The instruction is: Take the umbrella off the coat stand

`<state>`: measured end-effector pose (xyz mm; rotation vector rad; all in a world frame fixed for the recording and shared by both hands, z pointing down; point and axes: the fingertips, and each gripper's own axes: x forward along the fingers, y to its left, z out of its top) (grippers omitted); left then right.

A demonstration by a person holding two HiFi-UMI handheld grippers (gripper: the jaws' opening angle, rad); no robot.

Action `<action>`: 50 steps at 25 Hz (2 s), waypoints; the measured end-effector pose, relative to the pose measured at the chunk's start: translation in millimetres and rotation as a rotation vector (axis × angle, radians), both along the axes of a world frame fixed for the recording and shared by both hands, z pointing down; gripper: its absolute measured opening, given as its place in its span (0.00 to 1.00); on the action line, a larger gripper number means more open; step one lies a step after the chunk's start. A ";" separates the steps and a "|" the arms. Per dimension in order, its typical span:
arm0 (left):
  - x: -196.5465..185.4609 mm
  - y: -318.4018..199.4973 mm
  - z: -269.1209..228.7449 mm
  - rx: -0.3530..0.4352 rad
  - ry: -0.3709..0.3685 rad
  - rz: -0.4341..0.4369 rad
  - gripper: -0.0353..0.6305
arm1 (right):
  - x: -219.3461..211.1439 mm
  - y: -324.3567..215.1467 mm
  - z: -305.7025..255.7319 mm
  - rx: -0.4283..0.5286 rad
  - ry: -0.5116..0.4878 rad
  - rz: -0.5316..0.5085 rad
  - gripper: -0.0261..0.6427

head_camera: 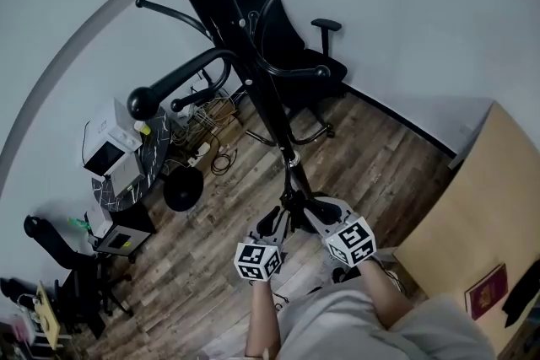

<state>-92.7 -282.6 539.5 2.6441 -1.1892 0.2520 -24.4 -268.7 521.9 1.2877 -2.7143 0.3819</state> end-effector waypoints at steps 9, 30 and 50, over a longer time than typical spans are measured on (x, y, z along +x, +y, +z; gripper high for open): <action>26.0 -37.9 -2.9 0.080 0.040 0.177 0.19 | -15.9 -23.5 -1.7 0.062 -0.019 -0.216 0.19; 37.6 -47.0 -10.0 0.117 0.011 0.387 0.10 | -23.1 -50.5 14.4 0.013 -0.107 -0.556 0.19; 30.3 -52.3 -14.3 0.103 -0.015 0.434 0.09 | -37.2 -59.7 12.1 0.024 -0.063 -0.576 0.19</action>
